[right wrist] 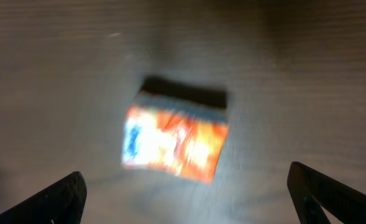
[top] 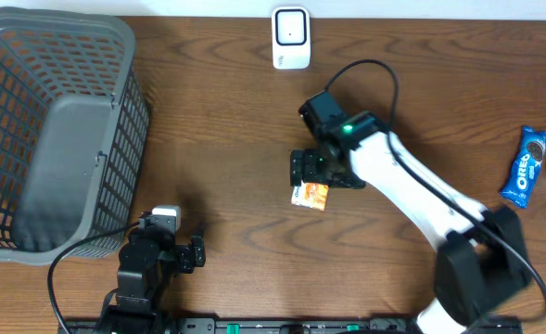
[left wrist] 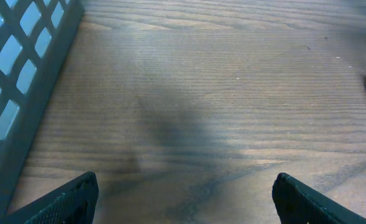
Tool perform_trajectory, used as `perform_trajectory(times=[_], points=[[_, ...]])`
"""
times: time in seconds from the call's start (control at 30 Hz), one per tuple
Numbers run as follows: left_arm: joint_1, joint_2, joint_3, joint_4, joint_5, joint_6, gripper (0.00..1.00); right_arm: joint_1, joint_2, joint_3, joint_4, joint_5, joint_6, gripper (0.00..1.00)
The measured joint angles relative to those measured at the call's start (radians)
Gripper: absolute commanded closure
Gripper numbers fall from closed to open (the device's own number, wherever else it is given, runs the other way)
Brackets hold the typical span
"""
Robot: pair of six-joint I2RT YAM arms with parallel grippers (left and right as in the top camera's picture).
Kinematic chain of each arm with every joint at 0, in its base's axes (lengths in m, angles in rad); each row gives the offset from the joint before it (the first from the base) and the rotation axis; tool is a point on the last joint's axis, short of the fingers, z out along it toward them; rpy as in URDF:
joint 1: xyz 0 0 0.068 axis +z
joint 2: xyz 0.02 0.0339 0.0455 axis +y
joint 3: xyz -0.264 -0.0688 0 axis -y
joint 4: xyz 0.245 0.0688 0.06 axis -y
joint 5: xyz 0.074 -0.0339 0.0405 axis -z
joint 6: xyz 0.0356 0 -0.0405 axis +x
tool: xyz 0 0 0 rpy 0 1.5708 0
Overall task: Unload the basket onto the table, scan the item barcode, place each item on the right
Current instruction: 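Hold the orange box in front of the scanner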
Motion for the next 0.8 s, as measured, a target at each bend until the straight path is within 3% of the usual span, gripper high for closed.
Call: perform_trajectory(times=[0.3, 0.53, 0.8], points=[[0.000, 0.000, 0.000, 0.000, 0.000, 0.000, 0.10, 0.003, 0.127, -0.015, 0.115, -0.018, 0.038, 0.01], [0.000, 0.000, 0.000, 0.000, 0.000, 0.000, 0.10, 0.018, 0.182, -0.015, 0.082, -0.033, 0.069, 0.04], [0.000, 0.000, 0.000, 0.000, 0.000, 0.000, 0.10, 0.029, 0.182, -0.016, 0.075, -0.035, 0.076, 0.46]])
